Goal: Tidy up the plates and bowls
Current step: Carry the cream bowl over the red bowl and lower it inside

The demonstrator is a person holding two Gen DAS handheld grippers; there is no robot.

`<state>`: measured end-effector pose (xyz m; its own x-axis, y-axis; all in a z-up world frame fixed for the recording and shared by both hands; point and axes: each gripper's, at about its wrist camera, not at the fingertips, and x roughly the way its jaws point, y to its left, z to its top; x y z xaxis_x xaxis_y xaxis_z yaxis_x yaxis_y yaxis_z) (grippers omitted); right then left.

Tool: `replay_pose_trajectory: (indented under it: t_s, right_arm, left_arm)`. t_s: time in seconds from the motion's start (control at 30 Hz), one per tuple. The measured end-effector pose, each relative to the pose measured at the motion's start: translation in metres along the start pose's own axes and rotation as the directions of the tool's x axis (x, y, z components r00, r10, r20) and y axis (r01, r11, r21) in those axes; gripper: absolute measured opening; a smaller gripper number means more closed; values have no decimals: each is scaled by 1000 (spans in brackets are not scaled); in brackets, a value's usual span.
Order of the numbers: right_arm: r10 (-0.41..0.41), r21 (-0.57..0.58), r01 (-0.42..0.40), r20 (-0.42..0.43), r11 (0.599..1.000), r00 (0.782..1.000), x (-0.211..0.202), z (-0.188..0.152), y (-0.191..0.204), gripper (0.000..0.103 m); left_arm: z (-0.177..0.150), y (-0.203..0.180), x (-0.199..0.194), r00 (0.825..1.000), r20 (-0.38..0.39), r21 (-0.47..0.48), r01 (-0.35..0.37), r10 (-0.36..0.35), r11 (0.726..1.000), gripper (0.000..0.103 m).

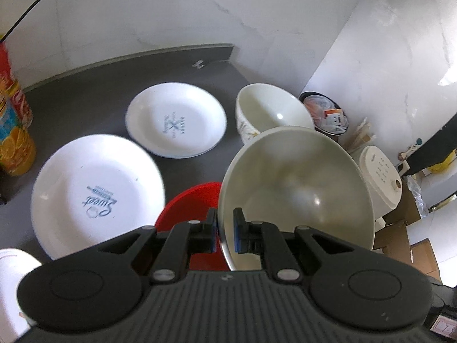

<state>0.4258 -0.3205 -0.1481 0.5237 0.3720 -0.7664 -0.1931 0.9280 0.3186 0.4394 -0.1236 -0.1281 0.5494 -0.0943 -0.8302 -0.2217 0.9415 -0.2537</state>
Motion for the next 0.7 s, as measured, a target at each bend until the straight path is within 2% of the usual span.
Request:
replay_pose_trajectory:
  t_s: [0.7]
  right_arm:
    - [-56,-126,40,-128,991,990,39,-14,31,19]
  left_arm:
    - [-15,35,20,997,-69,-40,-47,44,998,10]
